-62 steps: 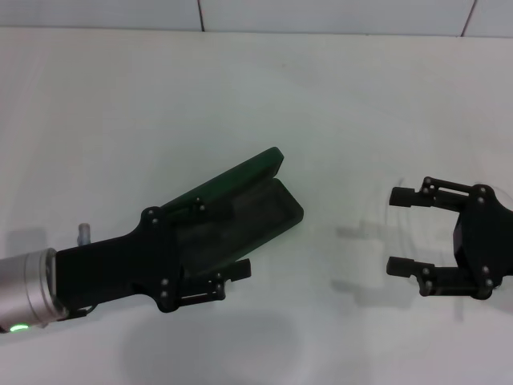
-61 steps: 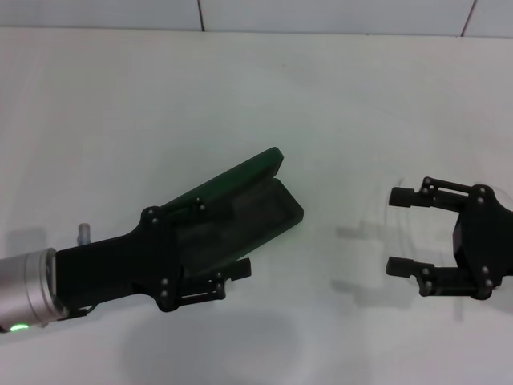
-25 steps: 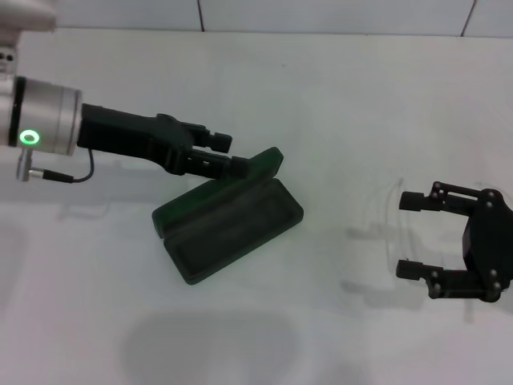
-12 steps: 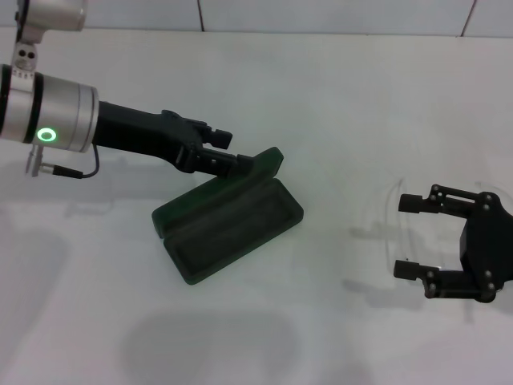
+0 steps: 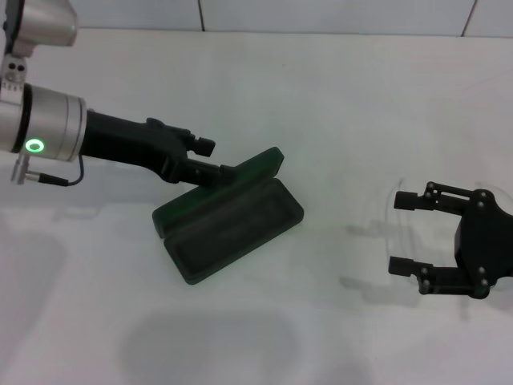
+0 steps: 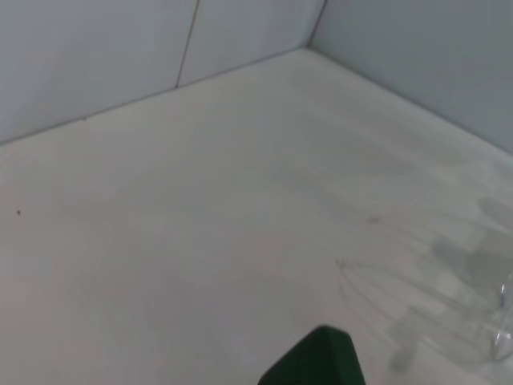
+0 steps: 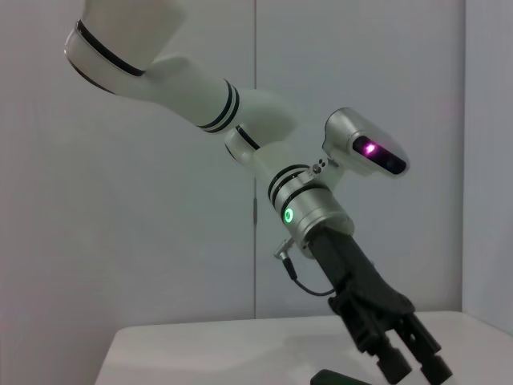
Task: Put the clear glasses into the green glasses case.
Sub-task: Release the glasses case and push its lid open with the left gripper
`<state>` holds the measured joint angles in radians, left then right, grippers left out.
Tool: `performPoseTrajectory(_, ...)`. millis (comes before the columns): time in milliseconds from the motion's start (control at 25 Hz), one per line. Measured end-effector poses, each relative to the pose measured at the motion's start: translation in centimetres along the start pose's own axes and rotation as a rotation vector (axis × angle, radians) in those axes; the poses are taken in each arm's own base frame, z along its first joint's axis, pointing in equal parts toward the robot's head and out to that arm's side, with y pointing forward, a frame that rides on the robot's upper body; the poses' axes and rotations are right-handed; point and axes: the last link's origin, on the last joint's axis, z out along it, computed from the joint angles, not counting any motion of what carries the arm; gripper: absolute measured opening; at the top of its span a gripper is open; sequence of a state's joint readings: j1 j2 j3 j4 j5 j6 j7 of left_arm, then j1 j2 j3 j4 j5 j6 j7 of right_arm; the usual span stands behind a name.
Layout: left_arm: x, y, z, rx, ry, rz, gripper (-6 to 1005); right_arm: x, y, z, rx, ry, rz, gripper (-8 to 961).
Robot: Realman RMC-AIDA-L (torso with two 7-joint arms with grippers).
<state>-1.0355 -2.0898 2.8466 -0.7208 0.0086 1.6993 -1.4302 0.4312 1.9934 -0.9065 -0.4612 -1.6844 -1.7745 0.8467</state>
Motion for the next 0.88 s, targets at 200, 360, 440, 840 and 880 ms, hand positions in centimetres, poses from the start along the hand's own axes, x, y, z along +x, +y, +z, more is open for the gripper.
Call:
performPoseTrajectory(200,-0.3,0.0,0.4,-0.004,-0.016,0.007,727,0.0,0.0,0.2,-0.003,-0.002,-0.001,764)
performPoseTrajectory(360,-0.4,0.1,0.6,-0.014,-0.032,0.011,724,-0.1,-0.1,0.4,-0.008,-0.004,0.001,763)
performPoseTrajectory(440,-0.4,0.2,0.8,-0.021,-0.046,0.014,722,-0.1,-0.1,0.5,-0.008,-0.005,0.002,762)
performPoseTrajectory(840,-0.8,-0.2,2.1,0.000,-0.087,0.023,714,-0.1,0.0,0.6,-0.011,-0.007,0.001,760)
performPoseTrajectory(880,-0.8,-0.1,2.1,-0.003,-0.087,0.023,713,-0.1,0.0,0.6,-0.011,-0.007,0.000,760)
